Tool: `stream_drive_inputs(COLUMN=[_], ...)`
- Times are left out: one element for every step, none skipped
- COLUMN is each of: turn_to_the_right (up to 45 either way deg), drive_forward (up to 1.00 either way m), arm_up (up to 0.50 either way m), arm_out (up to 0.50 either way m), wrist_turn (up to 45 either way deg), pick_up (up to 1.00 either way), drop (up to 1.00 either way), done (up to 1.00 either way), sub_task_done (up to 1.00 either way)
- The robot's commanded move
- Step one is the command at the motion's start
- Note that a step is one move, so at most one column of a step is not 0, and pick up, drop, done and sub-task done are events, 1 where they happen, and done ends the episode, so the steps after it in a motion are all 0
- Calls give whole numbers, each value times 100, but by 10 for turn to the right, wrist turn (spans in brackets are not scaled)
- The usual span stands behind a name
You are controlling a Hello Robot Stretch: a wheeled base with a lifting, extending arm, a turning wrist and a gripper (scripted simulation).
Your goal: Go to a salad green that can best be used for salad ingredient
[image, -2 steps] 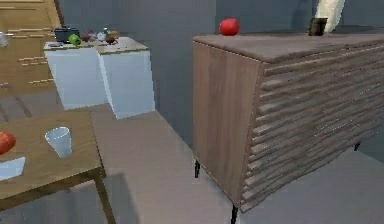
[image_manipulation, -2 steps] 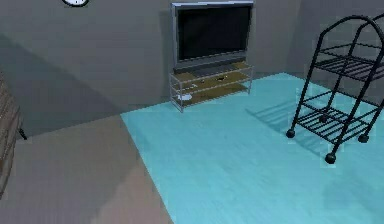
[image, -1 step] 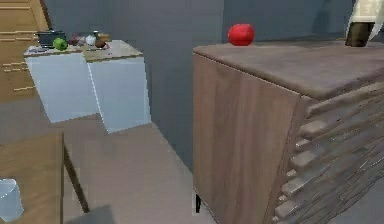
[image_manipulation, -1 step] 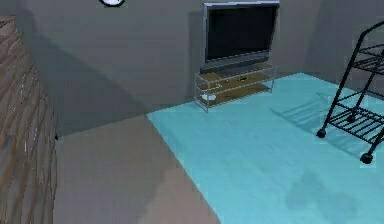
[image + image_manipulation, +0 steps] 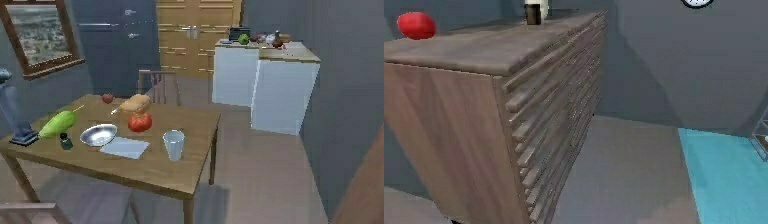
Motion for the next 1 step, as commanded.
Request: stream_drive_inputs(turn_to_the_right=[-360], drive_forward=[0], arm_up=[0], arm_out=[0], wrist_turn=[0], pick_up=[0], drop=[0], done=[0], sub_task_done=[0])
